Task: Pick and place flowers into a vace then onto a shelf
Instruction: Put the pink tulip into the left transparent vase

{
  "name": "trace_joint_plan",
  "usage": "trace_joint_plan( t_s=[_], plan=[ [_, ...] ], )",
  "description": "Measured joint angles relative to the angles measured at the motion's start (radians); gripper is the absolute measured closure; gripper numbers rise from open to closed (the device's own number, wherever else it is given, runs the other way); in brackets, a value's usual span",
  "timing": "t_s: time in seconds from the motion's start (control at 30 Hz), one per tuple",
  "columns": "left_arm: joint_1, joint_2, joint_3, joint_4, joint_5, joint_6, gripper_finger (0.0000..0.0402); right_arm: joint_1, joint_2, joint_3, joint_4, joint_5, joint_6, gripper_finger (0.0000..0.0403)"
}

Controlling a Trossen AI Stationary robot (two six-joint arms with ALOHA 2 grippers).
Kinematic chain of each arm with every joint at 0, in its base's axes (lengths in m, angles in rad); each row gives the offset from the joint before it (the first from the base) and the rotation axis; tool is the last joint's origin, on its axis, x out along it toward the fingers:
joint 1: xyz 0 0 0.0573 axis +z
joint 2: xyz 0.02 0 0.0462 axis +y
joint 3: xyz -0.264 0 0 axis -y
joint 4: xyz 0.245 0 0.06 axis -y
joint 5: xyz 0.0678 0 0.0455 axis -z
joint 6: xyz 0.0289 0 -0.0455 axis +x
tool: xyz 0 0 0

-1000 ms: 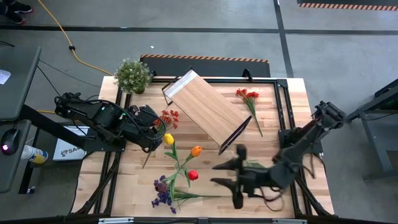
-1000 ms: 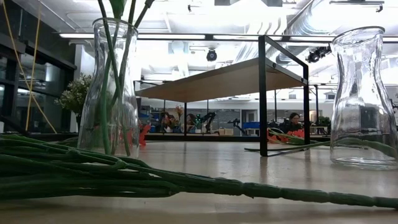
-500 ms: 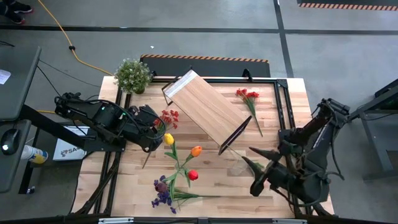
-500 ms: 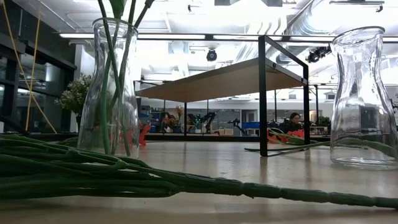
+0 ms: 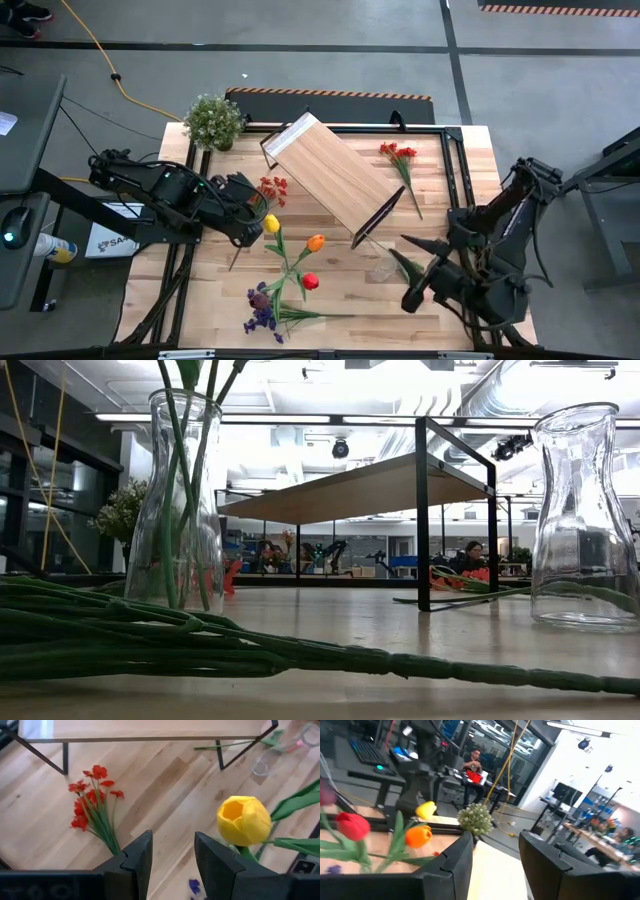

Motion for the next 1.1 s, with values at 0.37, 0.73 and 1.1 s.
trace_joint_plan(
  t_s=[0.37, 0.73, 1.1],
  plan=[
    [0.000, 0.010, 0.000, 0.018, 0.031, 0.001, 0.0222, -0.063, -0.215, -0.002, -0.473, -0.002, 0.324, 0.0252],
    [0.000, 0.025, 0.000, 0.018, 0.014, 0.002, 0.0222, -0.087, -0.507, -0.002, -1.008, -0.348, 0.827, 0.0252],
    [0.000, 0.024, -0.001, 0.075, -0.019, -0.032, 0.0222, -0.193, -0.506, -0.002, -1.507, -0.980, 1.335, 0.0252]
  ],
)
